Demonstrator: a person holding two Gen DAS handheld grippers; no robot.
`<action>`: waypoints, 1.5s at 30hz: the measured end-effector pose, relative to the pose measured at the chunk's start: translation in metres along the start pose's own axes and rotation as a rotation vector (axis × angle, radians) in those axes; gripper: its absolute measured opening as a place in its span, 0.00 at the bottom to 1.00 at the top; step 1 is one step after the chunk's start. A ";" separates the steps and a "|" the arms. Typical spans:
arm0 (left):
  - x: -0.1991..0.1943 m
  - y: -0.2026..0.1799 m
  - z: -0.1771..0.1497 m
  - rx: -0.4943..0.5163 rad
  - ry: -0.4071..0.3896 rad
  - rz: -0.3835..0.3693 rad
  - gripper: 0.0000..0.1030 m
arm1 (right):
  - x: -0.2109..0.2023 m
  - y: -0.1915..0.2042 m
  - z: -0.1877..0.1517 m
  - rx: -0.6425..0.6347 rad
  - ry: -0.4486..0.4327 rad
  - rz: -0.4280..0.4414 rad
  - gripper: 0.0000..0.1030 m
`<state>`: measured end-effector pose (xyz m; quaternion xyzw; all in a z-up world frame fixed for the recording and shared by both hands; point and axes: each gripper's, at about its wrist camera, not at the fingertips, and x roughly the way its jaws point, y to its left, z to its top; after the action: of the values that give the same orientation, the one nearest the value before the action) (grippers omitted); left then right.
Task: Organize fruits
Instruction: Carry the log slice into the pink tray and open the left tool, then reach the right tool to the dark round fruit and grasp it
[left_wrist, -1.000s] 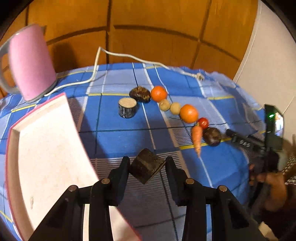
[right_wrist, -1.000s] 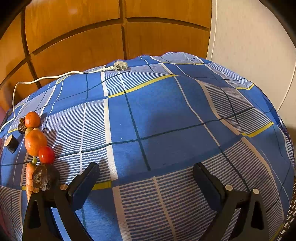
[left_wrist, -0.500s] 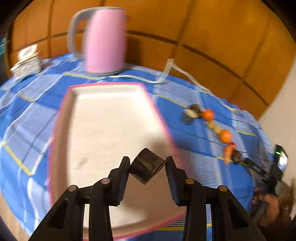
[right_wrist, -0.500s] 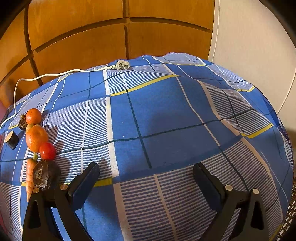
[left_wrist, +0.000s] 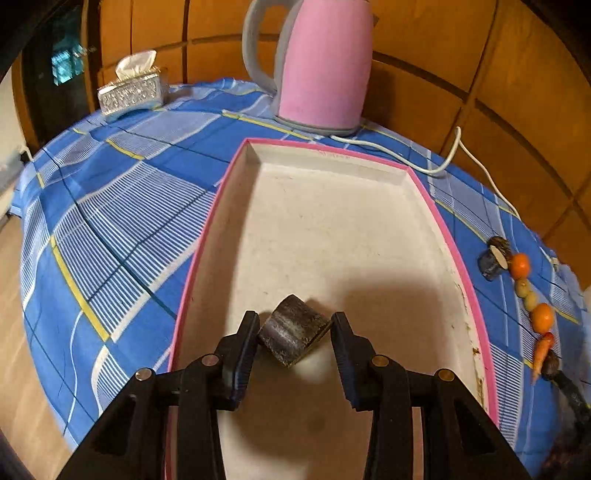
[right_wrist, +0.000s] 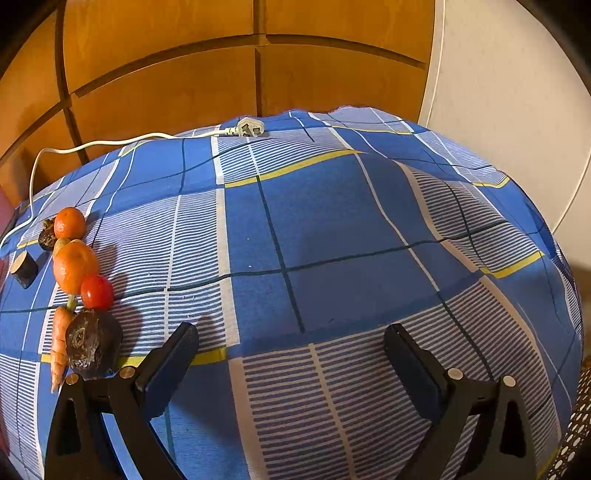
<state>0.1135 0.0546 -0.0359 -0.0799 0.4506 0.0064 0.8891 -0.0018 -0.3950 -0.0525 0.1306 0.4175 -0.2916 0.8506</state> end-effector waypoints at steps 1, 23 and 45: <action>0.000 0.000 0.000 -0.005 -0.005 0.005 0.44 | 0.000 0.000 0.000 -0.001 0.001 -0.001 0.99; -0.065 0.047 -0.030 -0.210 -0.160 -0.001 0.75 | -0.012 0.009 -0.007 -0.049 -0.004 0.049 0.83; -0.067 0.053 -0.048 -0.232 -0.132 -0.015 0.80 | -0.051 0.064 -0.003 -0.216 0.002 0.327 0.58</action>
<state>0.0309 0.1035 -0.0169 -0.1849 0.3868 0.0569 0.9016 0.0105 -0.3228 -0.0155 0.1049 0.4204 -0.1032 0.8953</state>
